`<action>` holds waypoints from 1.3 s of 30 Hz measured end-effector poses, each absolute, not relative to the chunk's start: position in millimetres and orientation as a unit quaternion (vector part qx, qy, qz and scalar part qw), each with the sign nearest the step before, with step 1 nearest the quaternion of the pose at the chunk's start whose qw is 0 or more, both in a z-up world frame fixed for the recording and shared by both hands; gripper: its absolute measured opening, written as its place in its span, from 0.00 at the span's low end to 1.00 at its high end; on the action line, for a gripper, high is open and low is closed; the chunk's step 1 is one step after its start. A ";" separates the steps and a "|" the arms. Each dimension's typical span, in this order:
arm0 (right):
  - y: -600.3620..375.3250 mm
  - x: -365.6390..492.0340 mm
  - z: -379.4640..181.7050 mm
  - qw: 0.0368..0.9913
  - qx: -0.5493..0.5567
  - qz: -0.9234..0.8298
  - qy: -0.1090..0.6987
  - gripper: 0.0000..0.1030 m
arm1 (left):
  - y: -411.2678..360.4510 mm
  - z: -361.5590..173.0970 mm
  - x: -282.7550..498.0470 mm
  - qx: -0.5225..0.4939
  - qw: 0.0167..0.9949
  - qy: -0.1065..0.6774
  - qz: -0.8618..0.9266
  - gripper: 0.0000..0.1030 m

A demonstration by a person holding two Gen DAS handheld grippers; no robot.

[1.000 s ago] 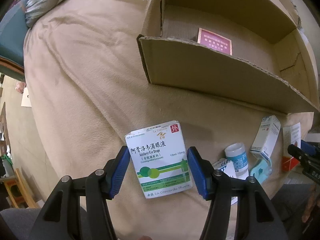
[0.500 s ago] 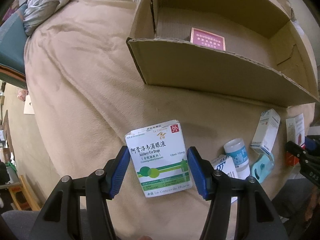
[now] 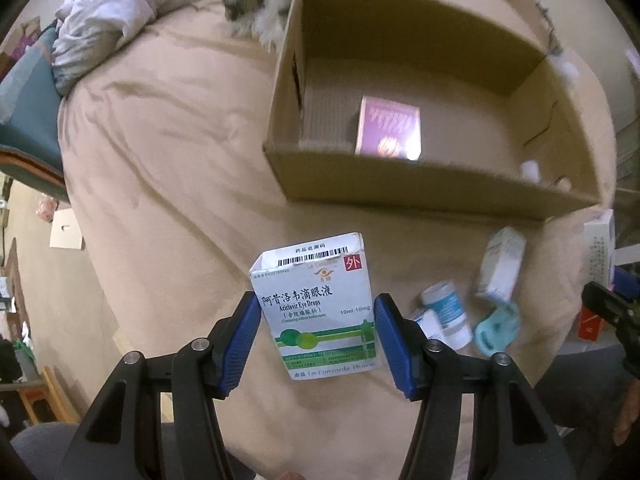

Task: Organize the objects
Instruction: 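Place the eye-drop box in the box with the left tool while the right tool places the white-red pack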

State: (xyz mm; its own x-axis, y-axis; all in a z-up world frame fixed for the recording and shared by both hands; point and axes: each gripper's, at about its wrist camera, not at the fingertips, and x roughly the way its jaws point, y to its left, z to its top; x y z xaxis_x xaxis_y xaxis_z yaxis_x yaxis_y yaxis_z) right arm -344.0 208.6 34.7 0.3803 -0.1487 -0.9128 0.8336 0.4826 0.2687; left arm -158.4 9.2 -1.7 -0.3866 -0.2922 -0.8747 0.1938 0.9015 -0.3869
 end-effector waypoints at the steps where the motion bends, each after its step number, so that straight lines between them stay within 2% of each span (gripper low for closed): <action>1: 207.7 -345.4 39.8 0.741 0.383 -0.334 0.439 0.58 | 1.5 16.3 -158.8 -0.034 0.556 0.801 -0.221 0.53; 7: 199.5 -322.2 71.6 0.769 0.377 -0.340 0.388 0.58 | -4.6 53.8 -130.5 -0.034 0.586 0.778 -0.225 0.53; 17: 160.4 -305.3 87.8 0.785 0.367 -0.351 0.356 0.58 | -16.9 50.5 -80.7 -0.031 0.604 0.762 -0.231 0.53; 26: 129.4 -269.3 74.9 0.781 0.354 -0.353 0.375 0.58 | -58.3 17.2 -49.7 -0.007 0.598 0.763 -0.246 0.53; 39: 116.1 -240.0 37.2 0.753 0.367 -0.347 0.422 0.58 | -85.0 -42.1 -54.8 0.012 0.561 0.788 -0.252 0.52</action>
State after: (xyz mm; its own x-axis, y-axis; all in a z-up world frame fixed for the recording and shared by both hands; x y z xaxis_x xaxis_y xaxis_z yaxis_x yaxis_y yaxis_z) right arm -240.0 116.1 37.2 0.4039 -0.2126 -0.8898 0.8315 0.4908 0.2602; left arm -54.8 -85.0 -42.1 -0.3693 -0.2644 -0.8909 0.3010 0.8729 -0.3839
